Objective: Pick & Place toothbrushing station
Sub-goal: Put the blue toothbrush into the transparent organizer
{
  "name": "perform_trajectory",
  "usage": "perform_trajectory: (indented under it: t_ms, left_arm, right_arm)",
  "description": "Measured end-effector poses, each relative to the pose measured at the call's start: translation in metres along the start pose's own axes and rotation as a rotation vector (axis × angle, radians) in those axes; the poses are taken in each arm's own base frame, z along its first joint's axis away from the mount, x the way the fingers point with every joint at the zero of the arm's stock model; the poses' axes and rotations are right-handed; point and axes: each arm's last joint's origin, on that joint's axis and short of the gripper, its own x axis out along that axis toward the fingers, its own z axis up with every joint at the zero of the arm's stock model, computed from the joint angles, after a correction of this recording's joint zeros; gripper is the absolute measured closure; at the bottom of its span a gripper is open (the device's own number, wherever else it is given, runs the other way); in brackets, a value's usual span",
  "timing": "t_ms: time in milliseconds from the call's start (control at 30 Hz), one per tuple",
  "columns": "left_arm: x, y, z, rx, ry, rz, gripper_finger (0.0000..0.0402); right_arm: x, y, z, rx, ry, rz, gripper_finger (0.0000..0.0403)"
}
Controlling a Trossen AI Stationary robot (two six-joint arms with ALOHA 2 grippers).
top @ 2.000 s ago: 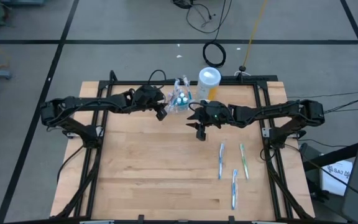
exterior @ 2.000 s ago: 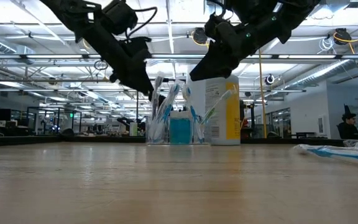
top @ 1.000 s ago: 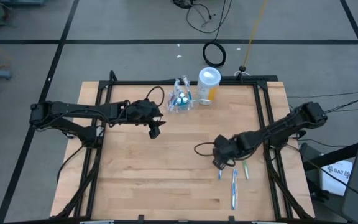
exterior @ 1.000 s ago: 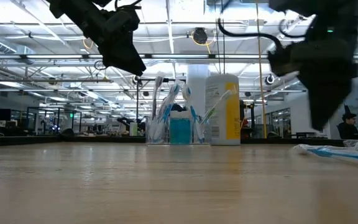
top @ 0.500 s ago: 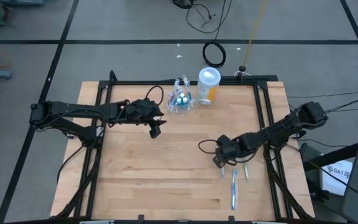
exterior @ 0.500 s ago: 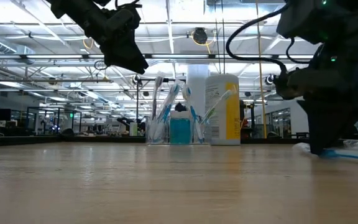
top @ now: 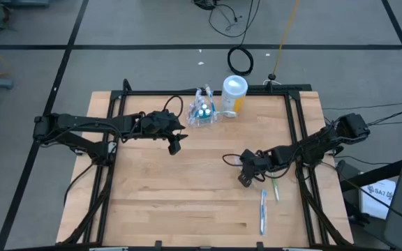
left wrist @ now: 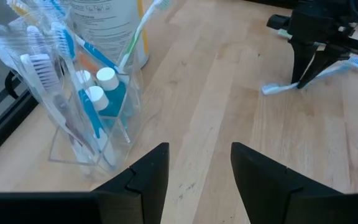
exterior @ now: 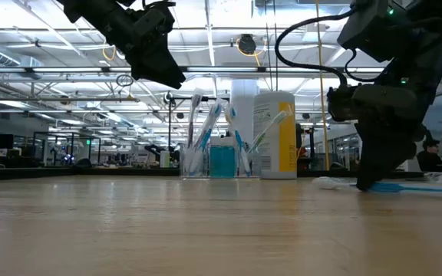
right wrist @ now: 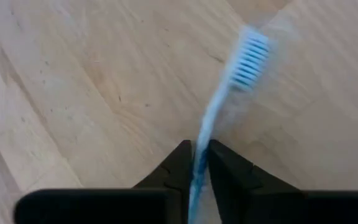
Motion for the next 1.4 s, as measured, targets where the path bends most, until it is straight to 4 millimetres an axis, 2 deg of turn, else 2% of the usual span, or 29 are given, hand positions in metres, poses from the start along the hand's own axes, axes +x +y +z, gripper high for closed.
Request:
perform_trajectory:
  t_ms: [133, 333, 533, 633, 800, 933, 1100, 1200, 1300, 1400]
  left_arm:
    - [0.0, 0.0, 0.0, 0.0, 0.0, 0.0, 0.0222]
    - [0.0, 0.0, 0.0, 0.001, 0.0, 0.0, 0.0222]
    - [0.0, 0.0, 0.002, 0.021, -0.02, -0.003, 0.0222]
    - [0.0, 0.0, 0.003, 0.022, -0.029, -0.003, 0.0222]
    - [0.0, -0.001, 0.005, 0.019, -0.052, -0.006, 0.0222]
    - [0.0, -0.001, 0.007, 0.025, -0.067, -0.007, 0.0222]
    - [0.0, -0.001, 0.007, 0.082, -0.067, -0.005, 0.0222]
    - [0.0, -0.001, 0.008, 0.092, -0.079, -0.005, 0.0222]
    - [-0.001, -0.001, 0.011, 0.09, -0.113, -0.008, 0.0222]
    - [-0.001, -0.001, 0.013, 0.095, -0.139, -0.007, 0.0222]
  right_arm:
    - [0.0, 0.005, 0.004, -0.037, -0.038, 0.052, 0.0391]
    - [-0.002, 0.021, 0.017, -0.122, -0.194, 0.232, 0.0381]
    - [-0.019, 0.038, 0.05, -0.303, -0.604, 0.347, 0.0389]
    - [-0.033, 0.04, 0.069, -0.406, -0.824, 0.361, 0.0385]
    - [-0.059, 0.03, 0.099, -0.486, -1.214, 0.203, 0.0384]
    - [-0.074, 0.016, 0.117, -0.486, -1.401, 0.094, 0.0384]
    - [-0.078, -0.004, 0.133, -0.468, -1.45, -0.016, 0.0384]
    - [-0.076, -0.014, 0.141, -0.439, -1.482, -0.021, 0.0387]
    - [-0.074, -0.02, 0.147, -0.451, -1.548, 0.029, 0.0387]
    - [-0.066, -0.02, 0.156, -0.446, -1.555, -0.01, 0.0388]
